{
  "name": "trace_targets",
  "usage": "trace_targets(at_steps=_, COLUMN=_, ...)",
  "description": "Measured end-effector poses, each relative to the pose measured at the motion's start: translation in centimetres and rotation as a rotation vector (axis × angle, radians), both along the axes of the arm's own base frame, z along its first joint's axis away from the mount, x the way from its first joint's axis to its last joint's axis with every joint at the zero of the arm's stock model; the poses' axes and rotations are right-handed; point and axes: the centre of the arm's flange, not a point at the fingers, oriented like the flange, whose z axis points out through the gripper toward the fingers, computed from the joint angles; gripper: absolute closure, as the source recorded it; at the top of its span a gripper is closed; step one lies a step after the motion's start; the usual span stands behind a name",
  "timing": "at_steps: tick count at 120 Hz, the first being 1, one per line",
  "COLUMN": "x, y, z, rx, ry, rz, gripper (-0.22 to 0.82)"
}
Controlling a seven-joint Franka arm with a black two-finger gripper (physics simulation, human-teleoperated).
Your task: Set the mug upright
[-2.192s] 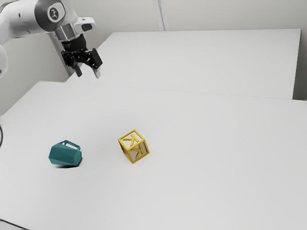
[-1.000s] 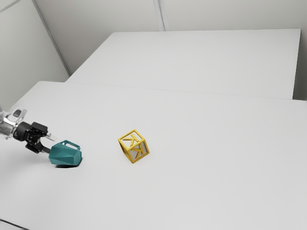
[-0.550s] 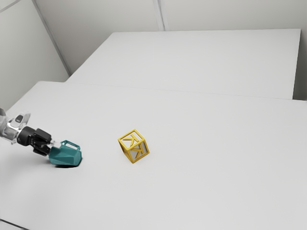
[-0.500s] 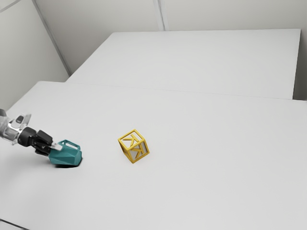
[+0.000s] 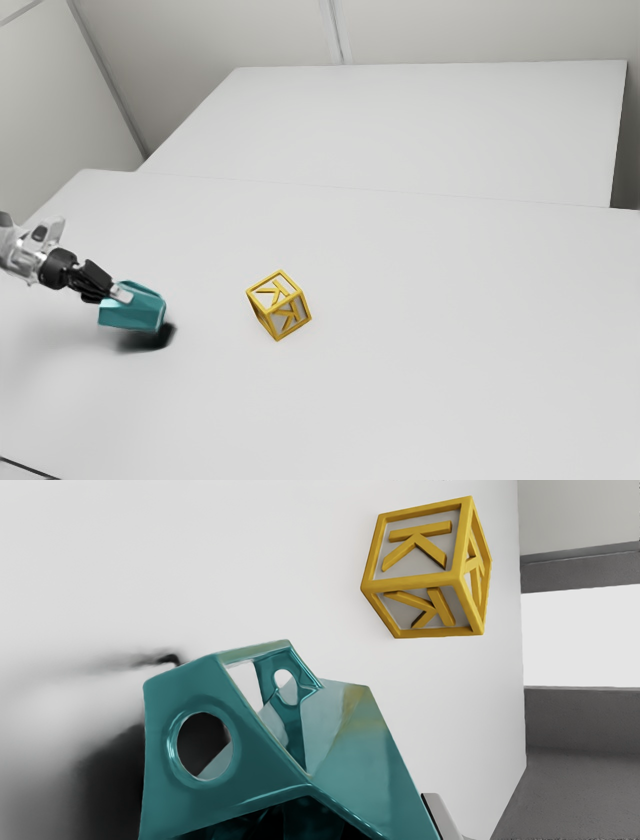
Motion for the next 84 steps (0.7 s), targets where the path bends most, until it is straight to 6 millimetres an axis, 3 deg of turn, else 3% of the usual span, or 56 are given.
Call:
trace_targets(at_steps=12, x=1.3, y=-2.0, z=3.9, rx=0.047, ry=-0.052, rz=-0.054, gripper=0.76)
trace_targets(at_steps=27, x=4.4, y=-6.6, z=8.7, rx=0.209, ry=-0.071, rz=-0.19, gripper=0.77)
trace_targets(at_steps=46, x=8.1, y=-11.0, z=11.9, rx=0.467, ry=-0.063, rz=-0.315, gripper=0.78)
trace_targets(at_steps=68, x=12.5, y=-18.6, z=13.2, rx=0.753, ry=-0.108, rz=-0.44, gripper=0.79)
trace_targets(at_steps=84, x=14.3, y=-20.9, z=12.0, rx=0.898, ry=-0.131, rz=-0.449, gripper=0.79)
